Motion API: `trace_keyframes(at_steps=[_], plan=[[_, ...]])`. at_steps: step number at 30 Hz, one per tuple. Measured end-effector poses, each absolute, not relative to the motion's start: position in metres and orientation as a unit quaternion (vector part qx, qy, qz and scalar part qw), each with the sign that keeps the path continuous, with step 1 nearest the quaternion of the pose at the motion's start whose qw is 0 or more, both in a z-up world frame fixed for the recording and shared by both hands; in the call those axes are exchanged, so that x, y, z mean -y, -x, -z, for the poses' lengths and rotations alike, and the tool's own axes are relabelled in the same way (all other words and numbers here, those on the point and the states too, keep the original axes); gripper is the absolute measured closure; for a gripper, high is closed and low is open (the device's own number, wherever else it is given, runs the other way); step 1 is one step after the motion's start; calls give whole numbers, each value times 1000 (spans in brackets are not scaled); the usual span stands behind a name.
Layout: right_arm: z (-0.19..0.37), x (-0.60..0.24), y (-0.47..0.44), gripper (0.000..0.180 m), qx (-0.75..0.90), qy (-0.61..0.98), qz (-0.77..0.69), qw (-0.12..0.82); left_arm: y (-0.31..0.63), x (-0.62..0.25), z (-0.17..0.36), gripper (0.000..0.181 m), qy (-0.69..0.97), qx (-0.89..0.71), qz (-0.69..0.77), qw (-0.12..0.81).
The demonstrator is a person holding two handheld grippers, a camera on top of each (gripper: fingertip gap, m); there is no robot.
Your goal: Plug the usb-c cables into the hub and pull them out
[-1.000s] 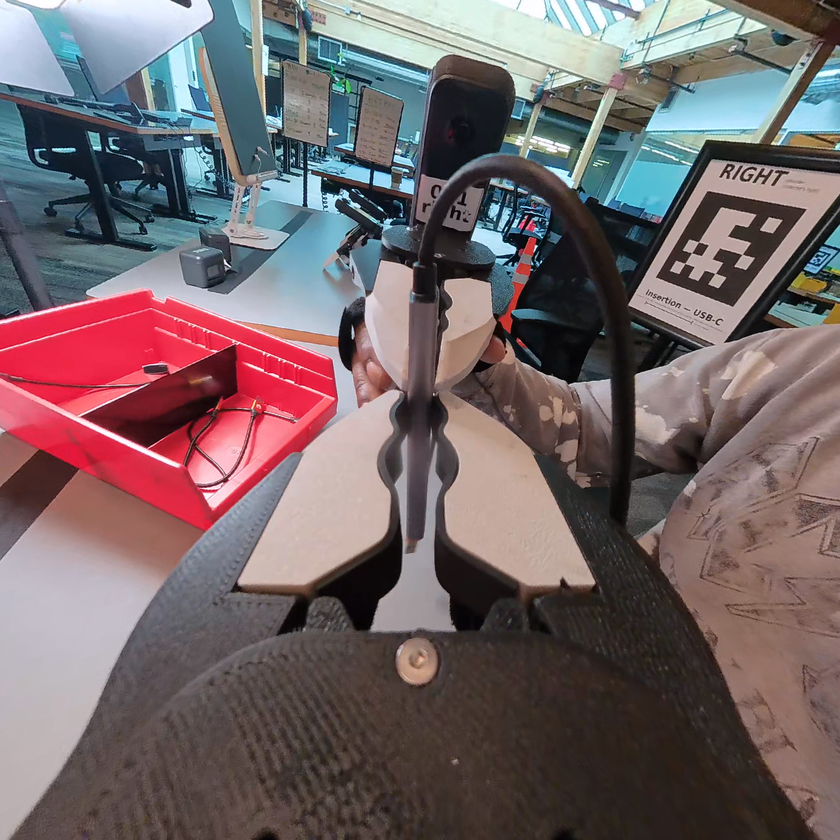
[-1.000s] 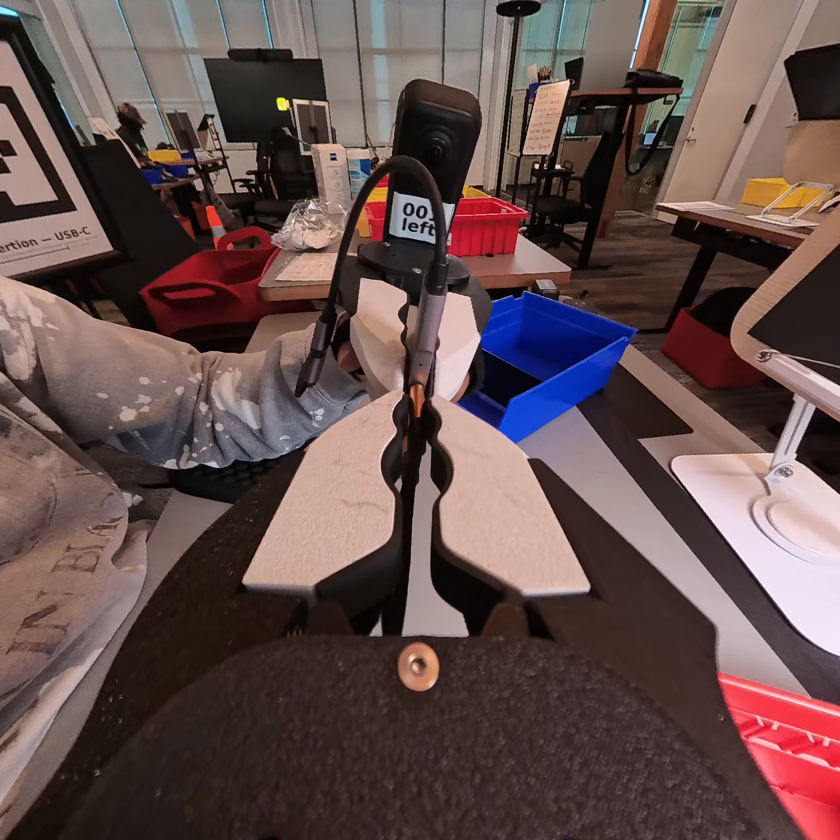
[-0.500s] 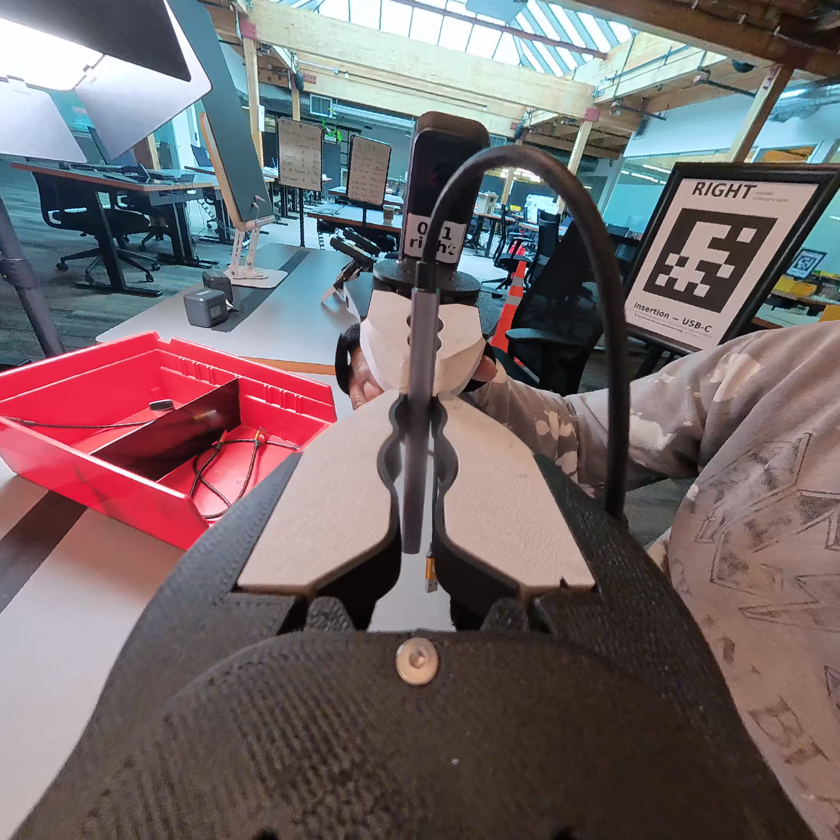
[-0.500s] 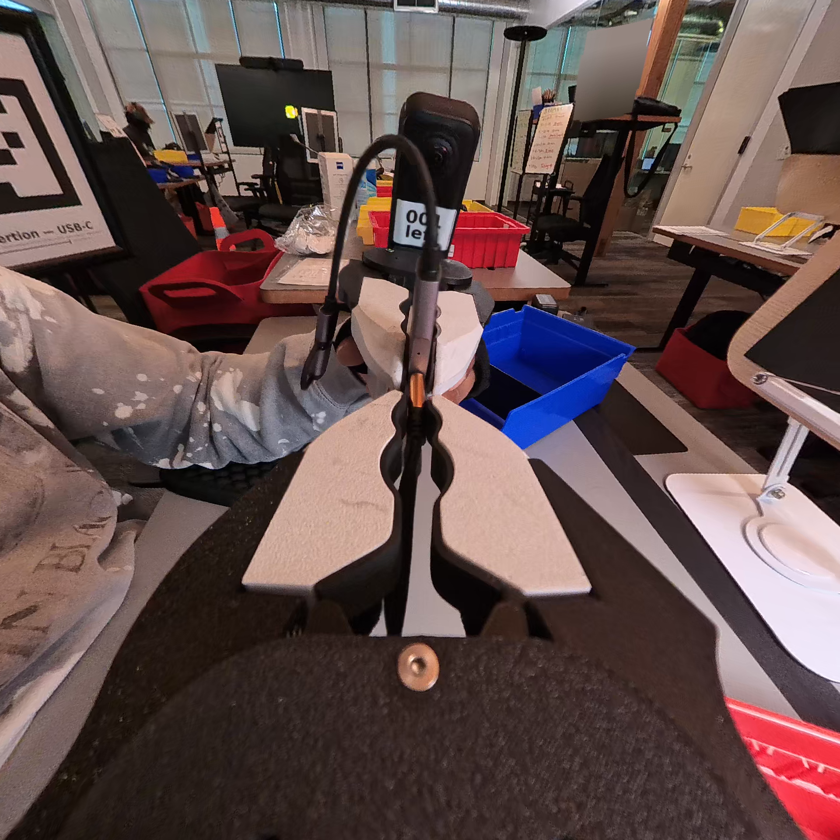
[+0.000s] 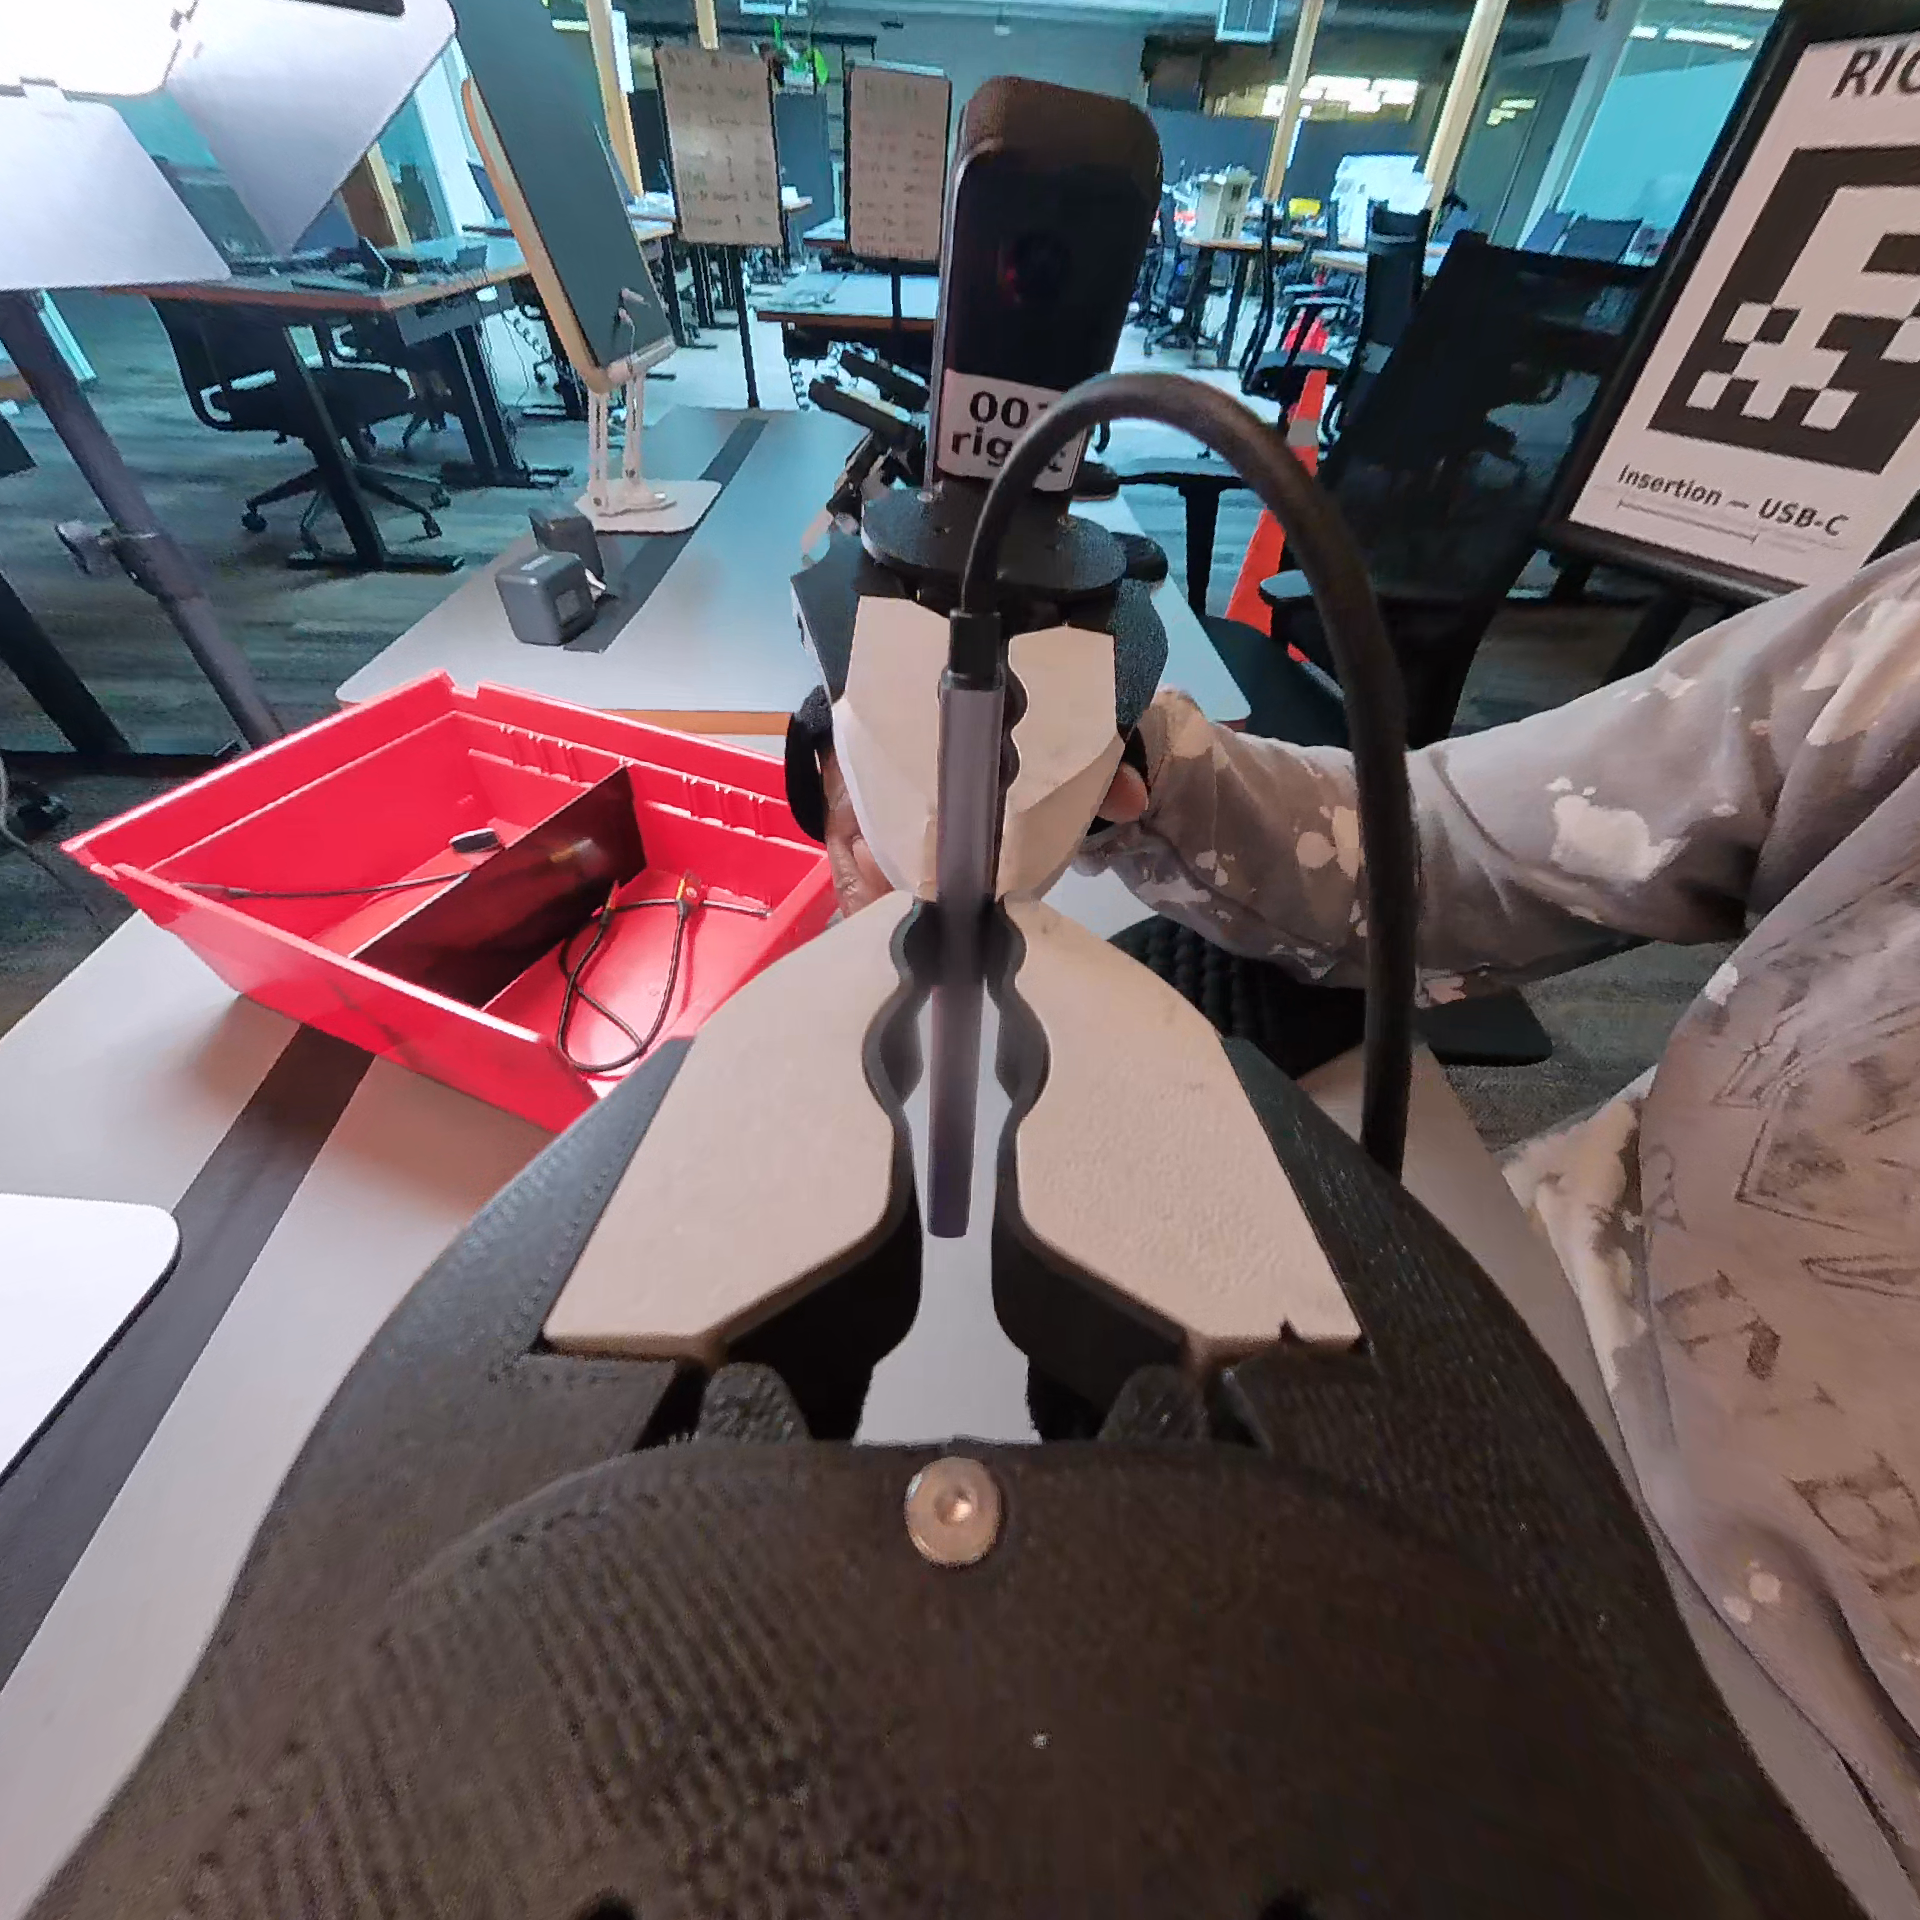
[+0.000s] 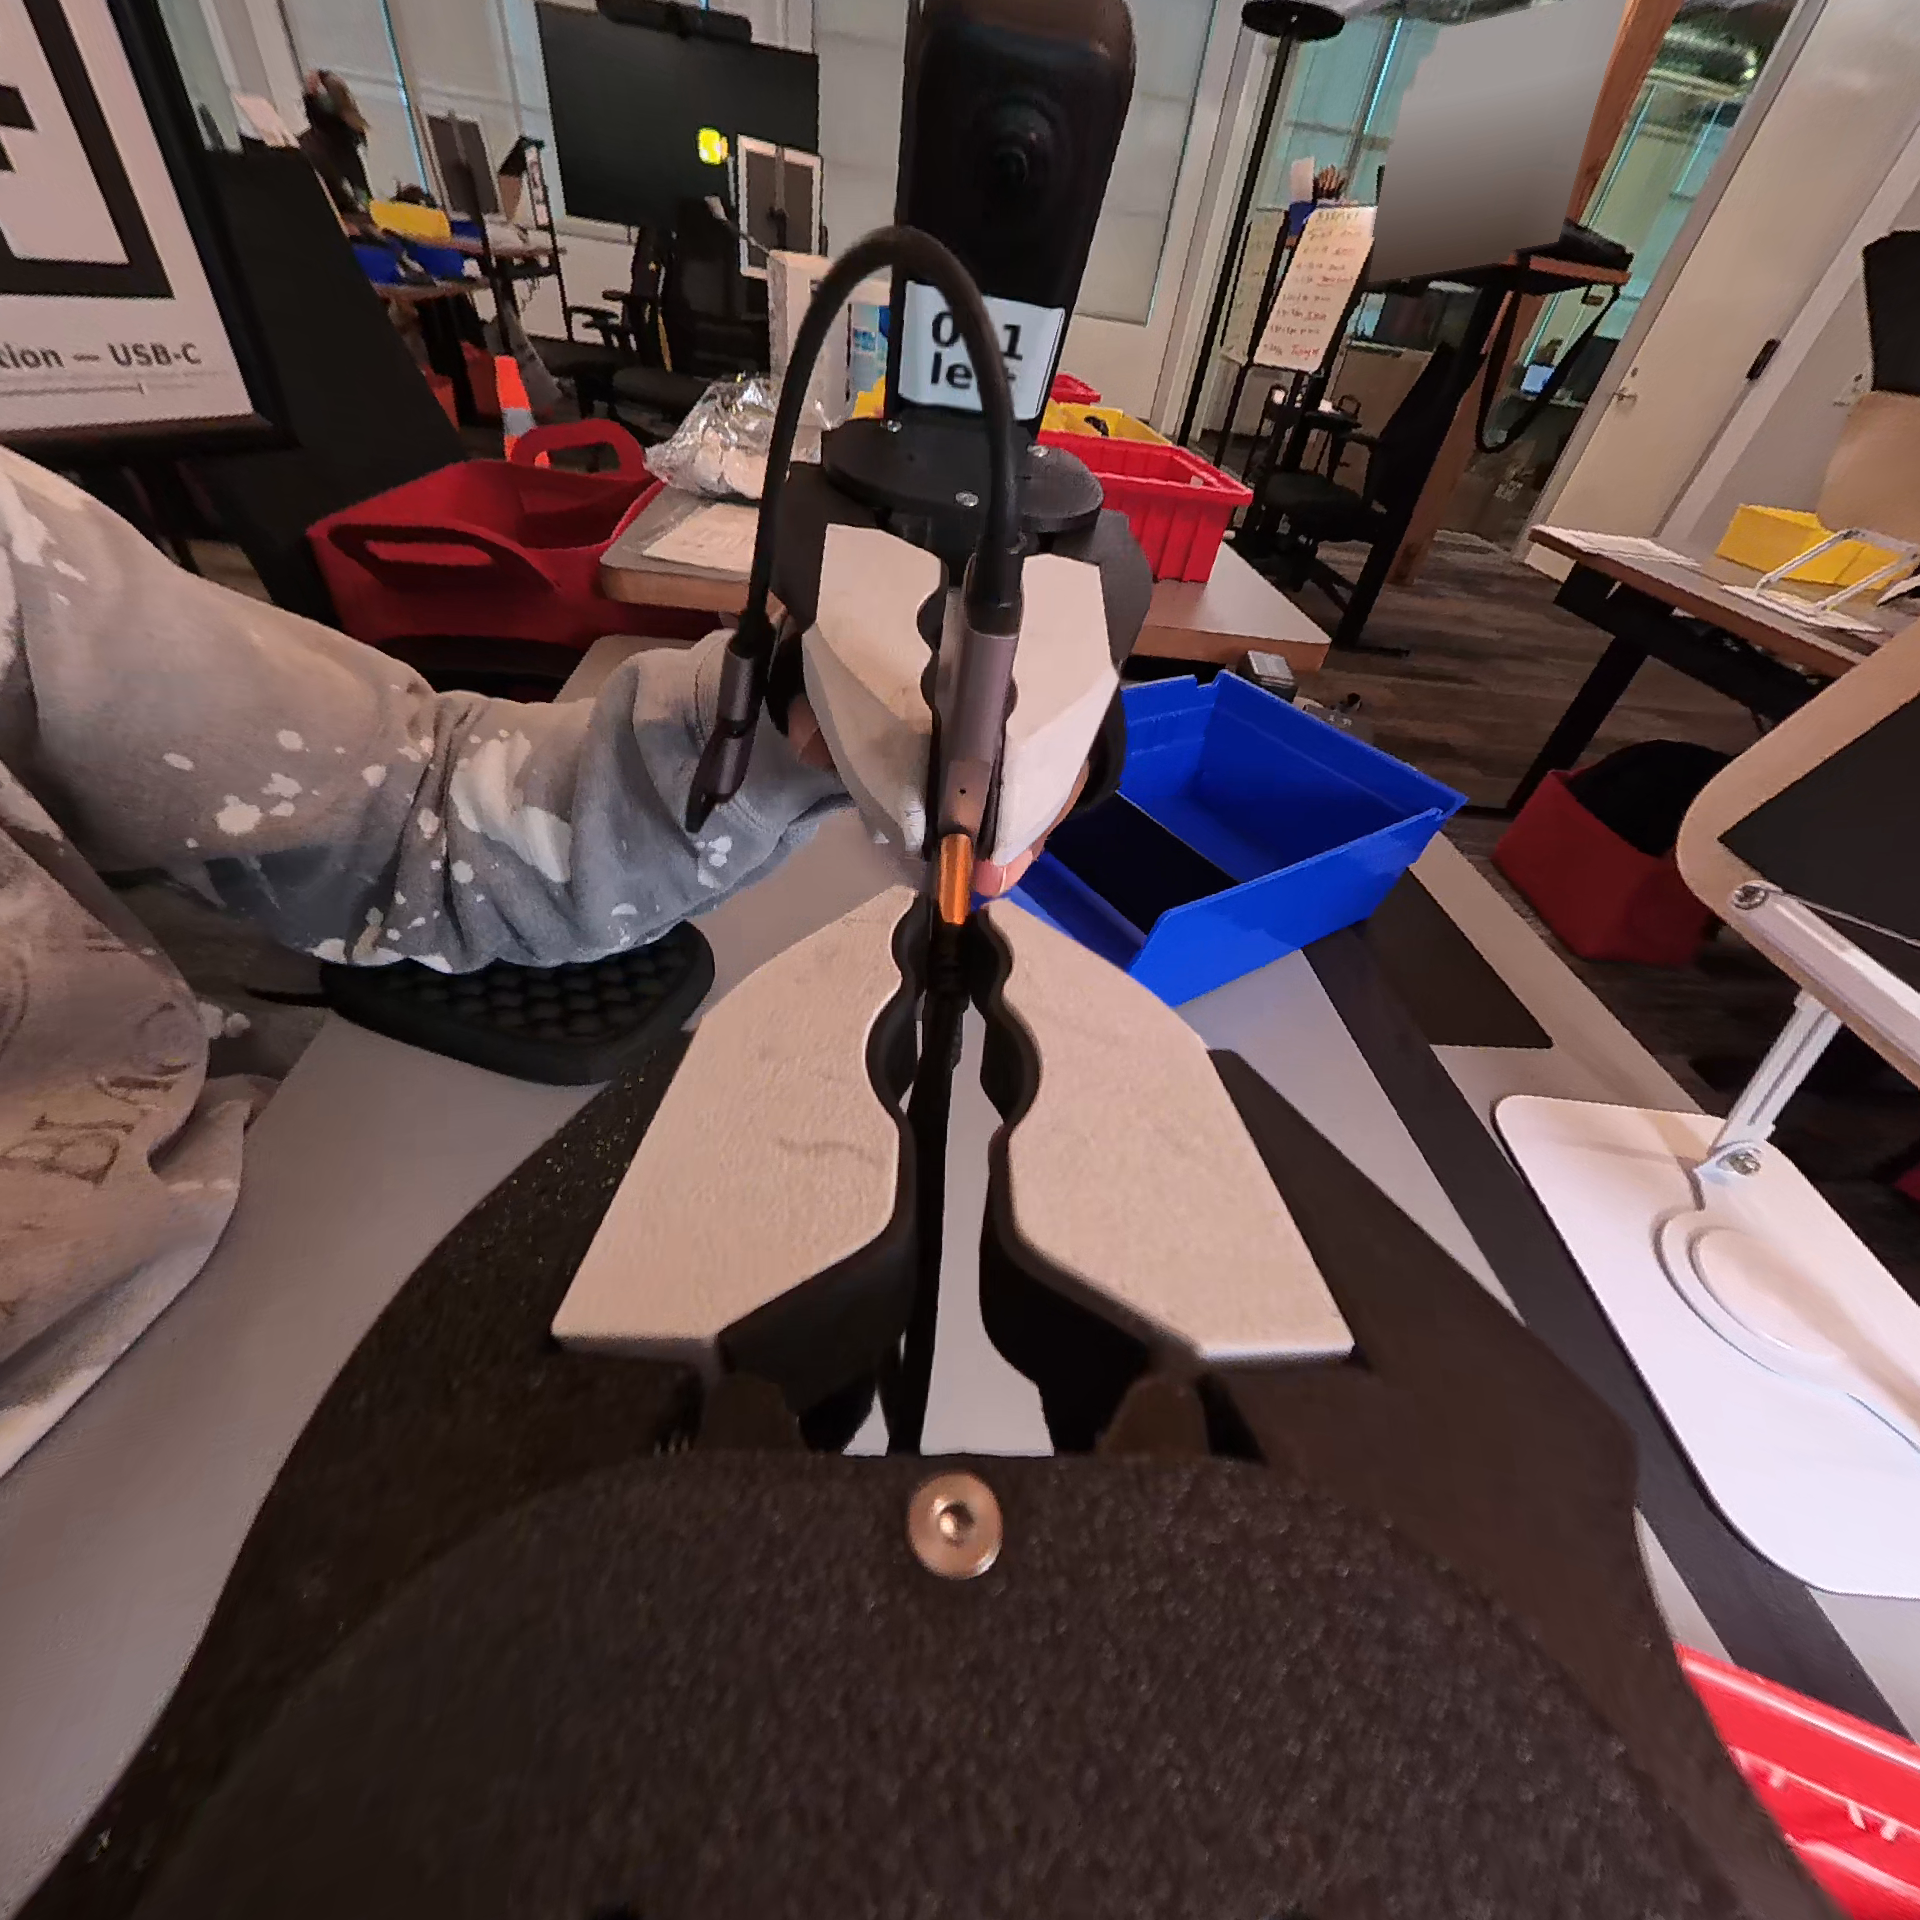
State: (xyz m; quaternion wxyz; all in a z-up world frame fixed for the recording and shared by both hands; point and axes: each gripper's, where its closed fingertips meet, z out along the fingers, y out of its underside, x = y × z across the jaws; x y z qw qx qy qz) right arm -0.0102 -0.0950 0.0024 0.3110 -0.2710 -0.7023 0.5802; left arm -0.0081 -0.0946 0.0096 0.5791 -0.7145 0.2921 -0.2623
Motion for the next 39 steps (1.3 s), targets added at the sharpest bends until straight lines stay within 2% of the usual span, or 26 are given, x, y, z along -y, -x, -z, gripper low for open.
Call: trace_keyframes(at_steps=[10, 13, 15, 21, 27, 32, 39], plan=[[7, 85, 5, 172, 721, 263, -567, 300, 8, 89, -4, 171, 722, -284, 272, 569], [-11, 31, -13, 173, 662, 298, -597, 340, 62, 109, -44, 171, 681, -214, 283, 640], [-19, 9, -20, 173, 643, 310, -583, 387, 85, 126, -47, 171, 694, -214, 241, 644], [-18, -20, -17, 172, 630, 362, -543, 420, 106, 132, -48, 171, 707, -187, 220, 645], [-23, -34, -19, 173, 630, 383, -491, 463, 157, 157, -76, 171, 688, -102, 161, 701], [-43, -43, -11, 173, 632, 388, -473, 475, 158, 166, -82, 171, 683, -105, 154, 707], [-106, -79, 15, 172, 640, 398, -421, 504, 147, 154, -73, 171, 694, -120, 163, 691]])
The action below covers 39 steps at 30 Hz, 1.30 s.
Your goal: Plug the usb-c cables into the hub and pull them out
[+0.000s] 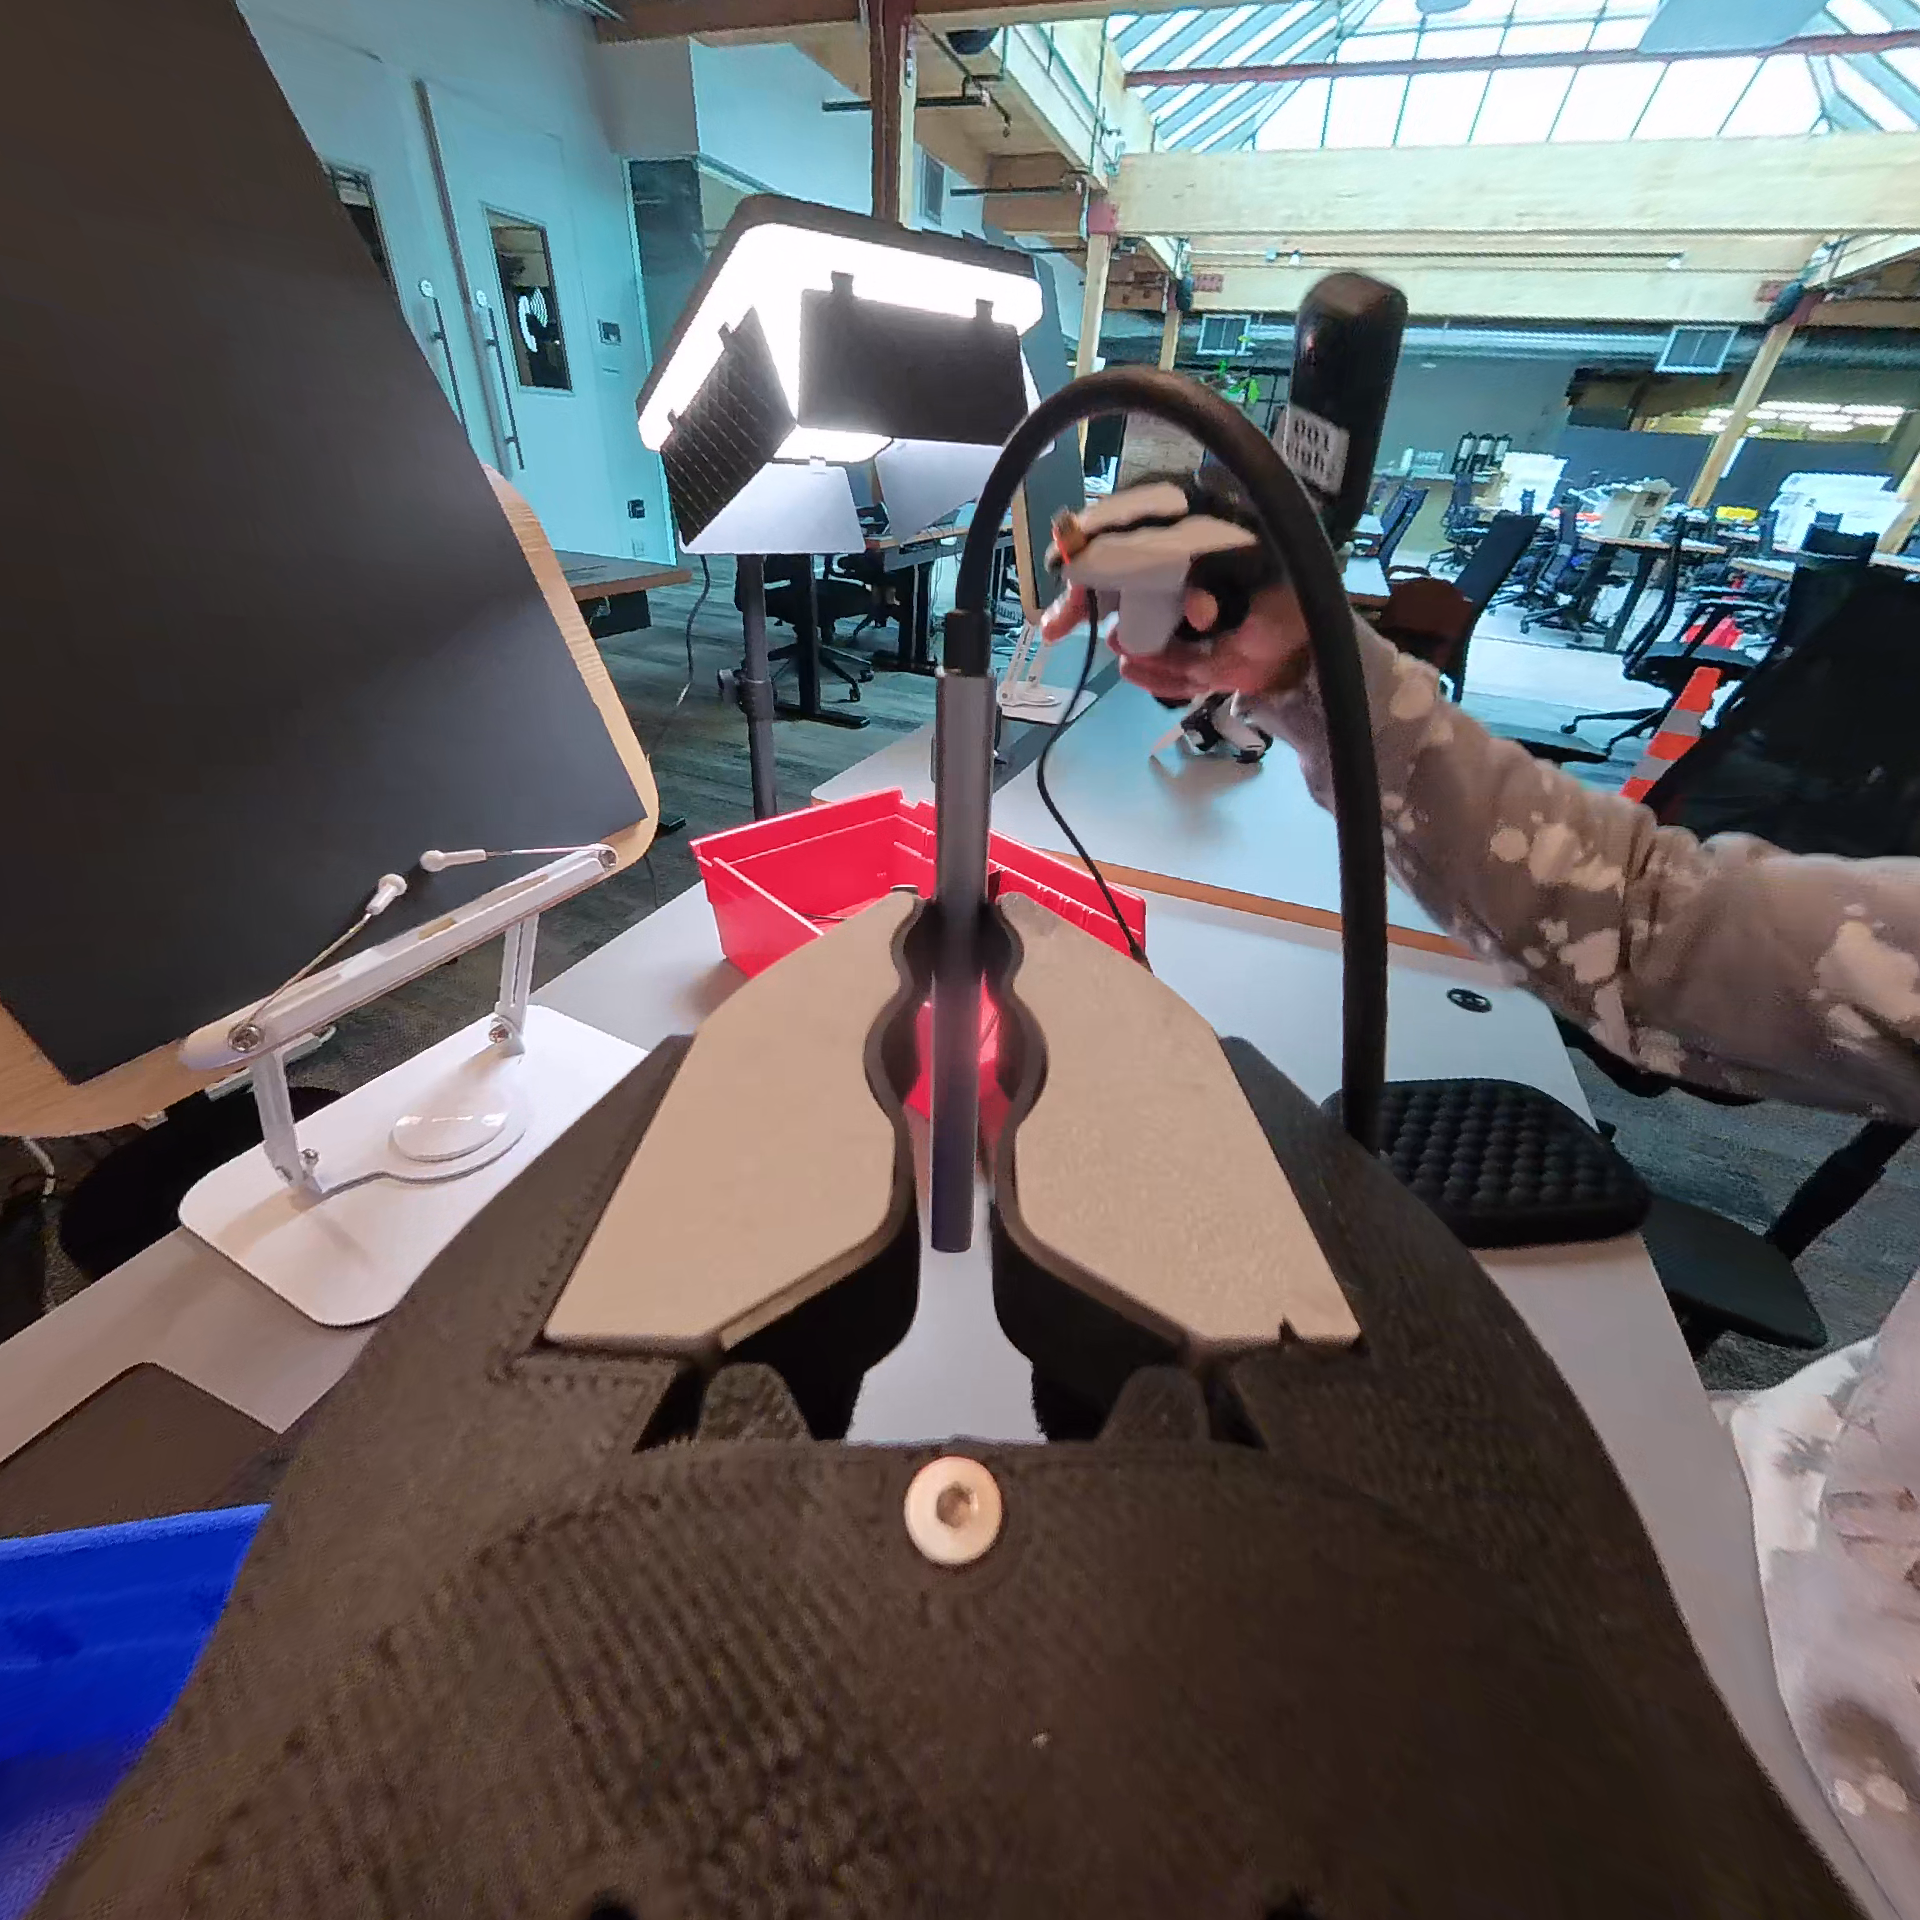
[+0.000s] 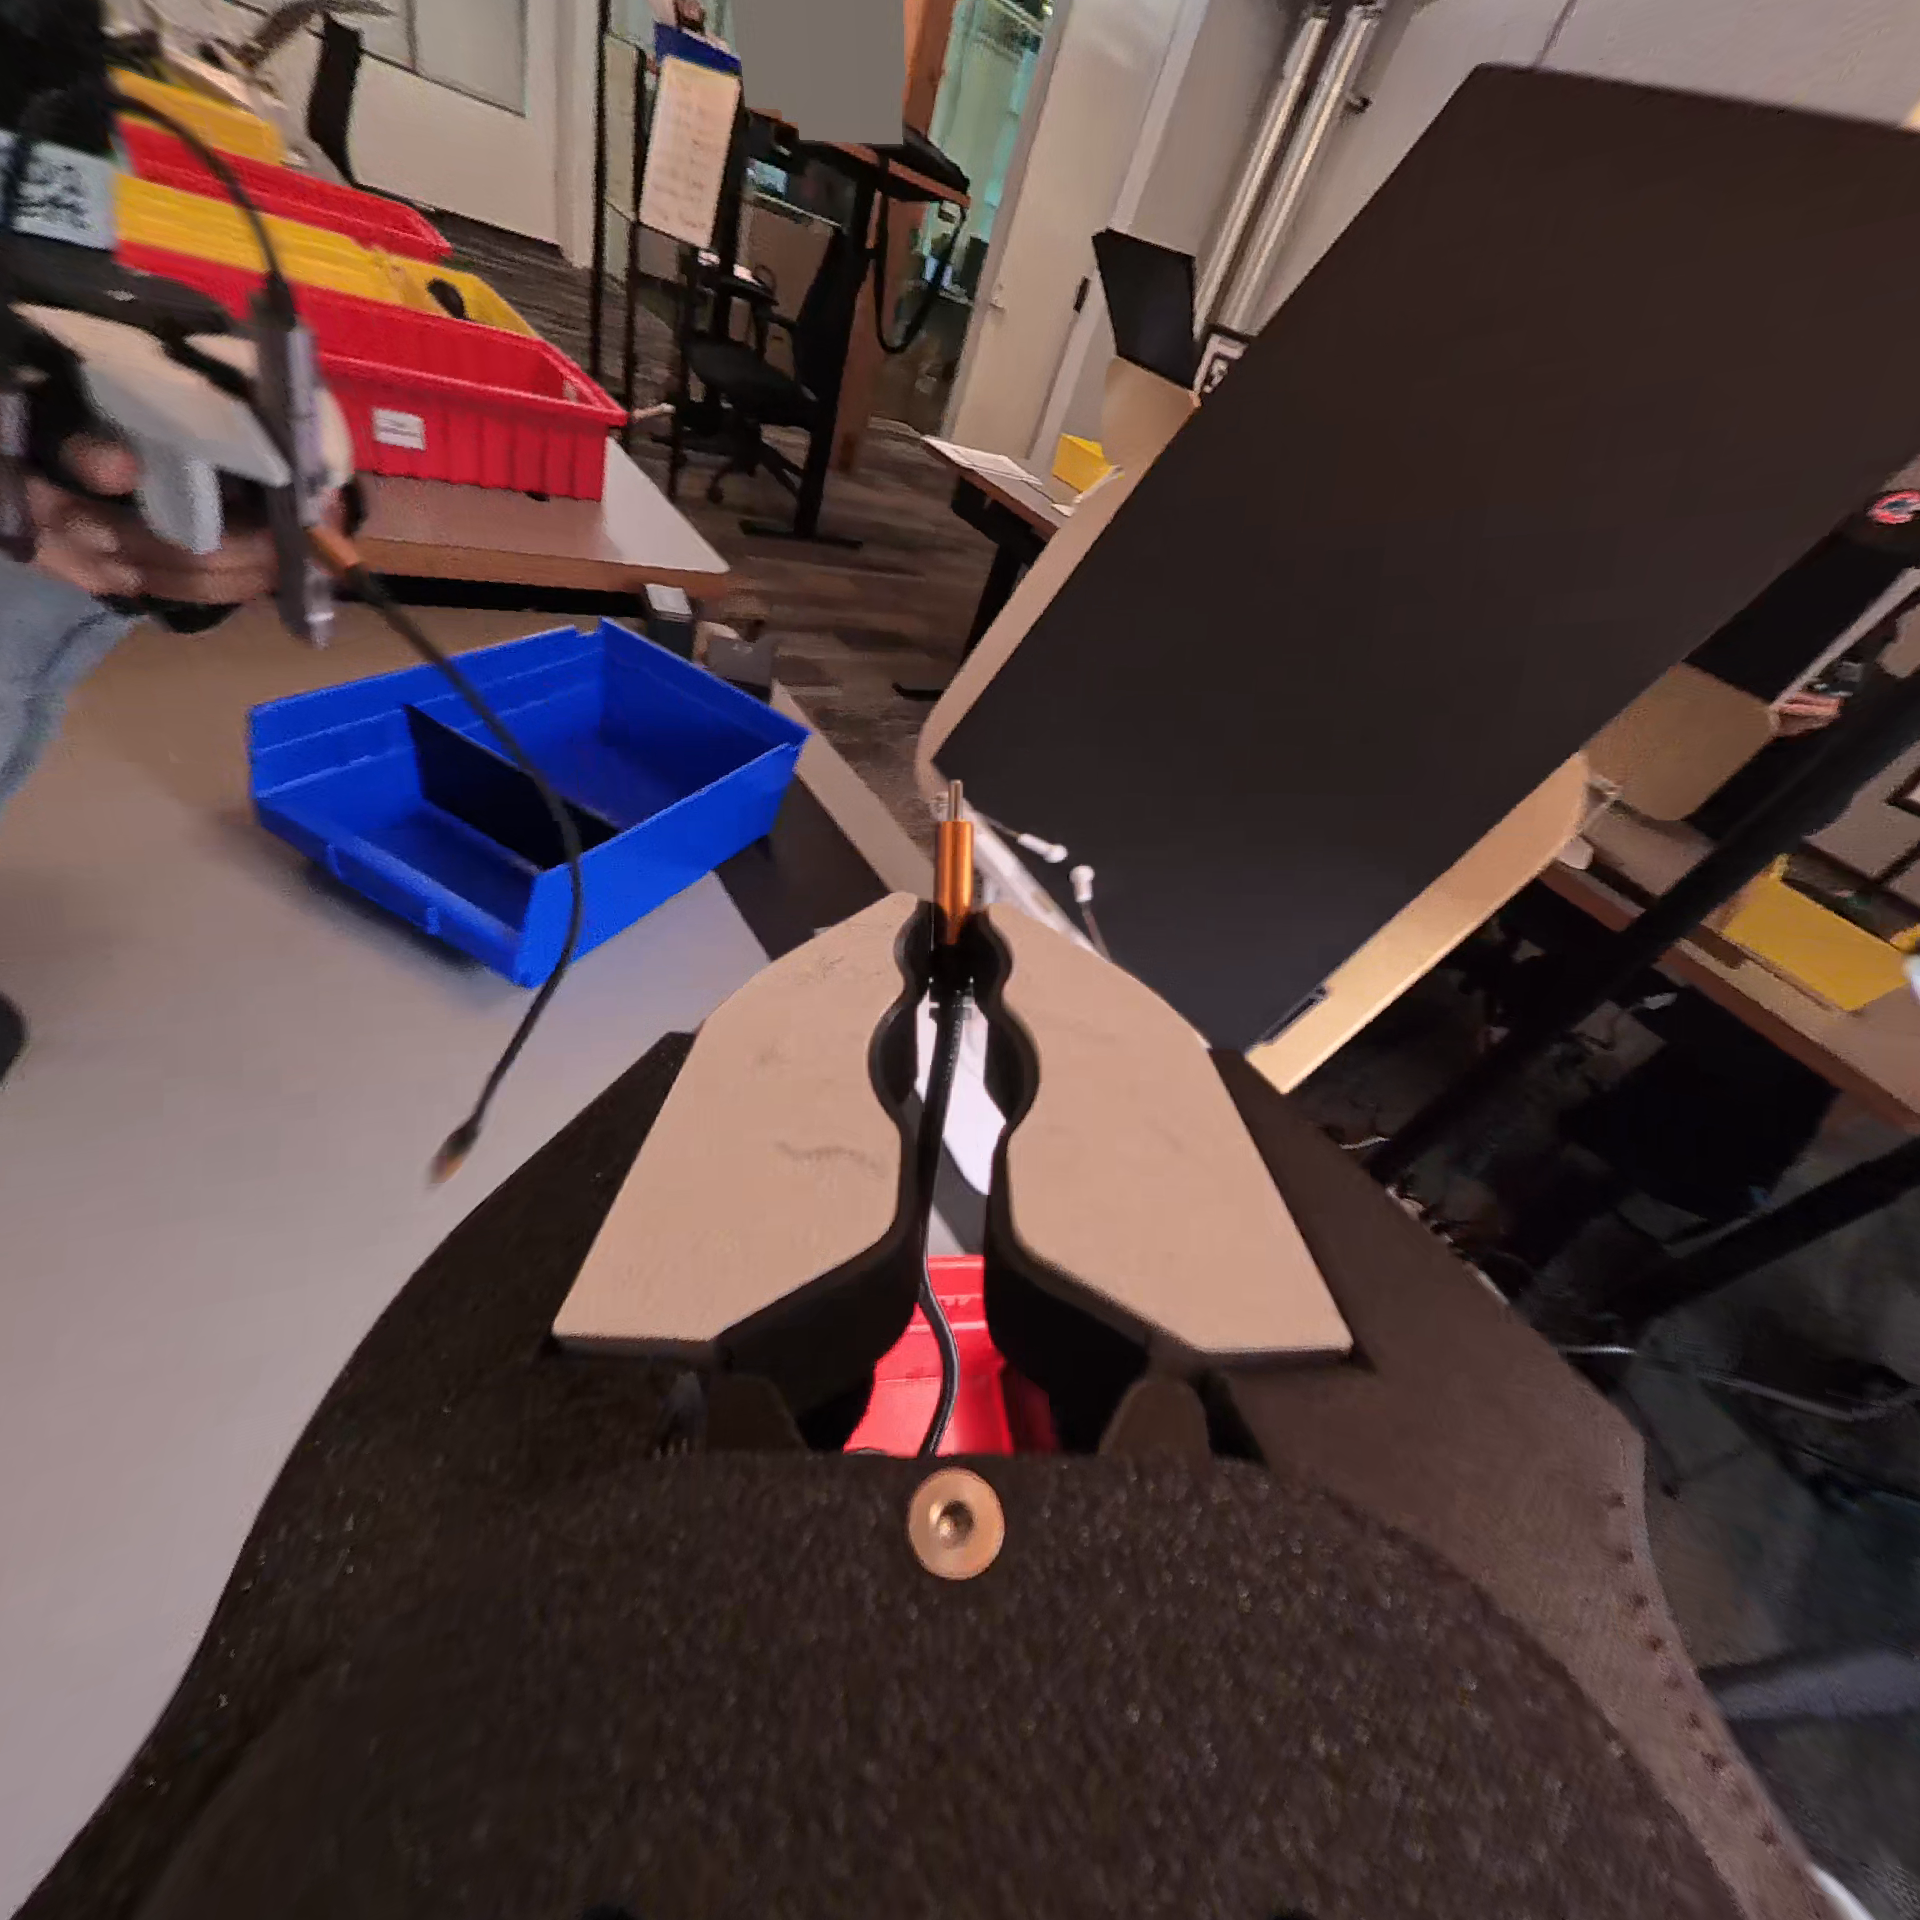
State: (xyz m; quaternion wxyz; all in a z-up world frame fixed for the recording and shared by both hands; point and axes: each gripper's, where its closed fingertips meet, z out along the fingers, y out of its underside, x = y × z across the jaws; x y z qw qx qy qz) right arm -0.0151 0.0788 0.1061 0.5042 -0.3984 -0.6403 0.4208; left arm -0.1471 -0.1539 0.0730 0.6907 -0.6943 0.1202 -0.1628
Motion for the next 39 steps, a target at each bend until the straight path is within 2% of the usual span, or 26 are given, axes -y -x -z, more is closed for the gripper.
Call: trace_keyframes(at_steps=[3, 6, 10, 14, 17, 21, 26, 28, 31, 39], plan=[[-123, -102, 28, 172, 633, 412, -397, 521, 143, 152, -72, 171, 695, -125, 164, 688], [-110, -121, 37, 172, 629, 434, -369, 529, 139, 150, -72, 171, 696, -131, 164, 686], [-35, -139, 38, 172, 643, 471, -322, 511, 135, 150, -72, 171, 697, -140, 155, 686], [62, -144, 27, 173, 696, 508, -255, 439, 132, 153, -75, 172, 693, -146, 155, 689], [115, -144, 14, 172, 746, 512, -176, 387, 131, 153, -75, 172, 694, -149, 157, 687], [143, -152, 9, 173, 775, 504, -90, 371, 127, 148, -71, 171, 698, -153, 160, 681], [170, -139, 10, 166, 809, 509, -79, 282, 117, 140, -63, 171, 707, -165, 162, 668], [170, -133, 15, 154, 813, 508, -85, 272, 112, 137, -60, 171, 711, -171, 161, 663], [144, -121, 29, 146, 789, 516, -151, 299, 107, 131, -55, 171, 717, -178, 161, 655], [12, -40, 47, 146, 683, 440, -418, 407, 99, 122, -49, 171, 715, -186, 175, 651]])
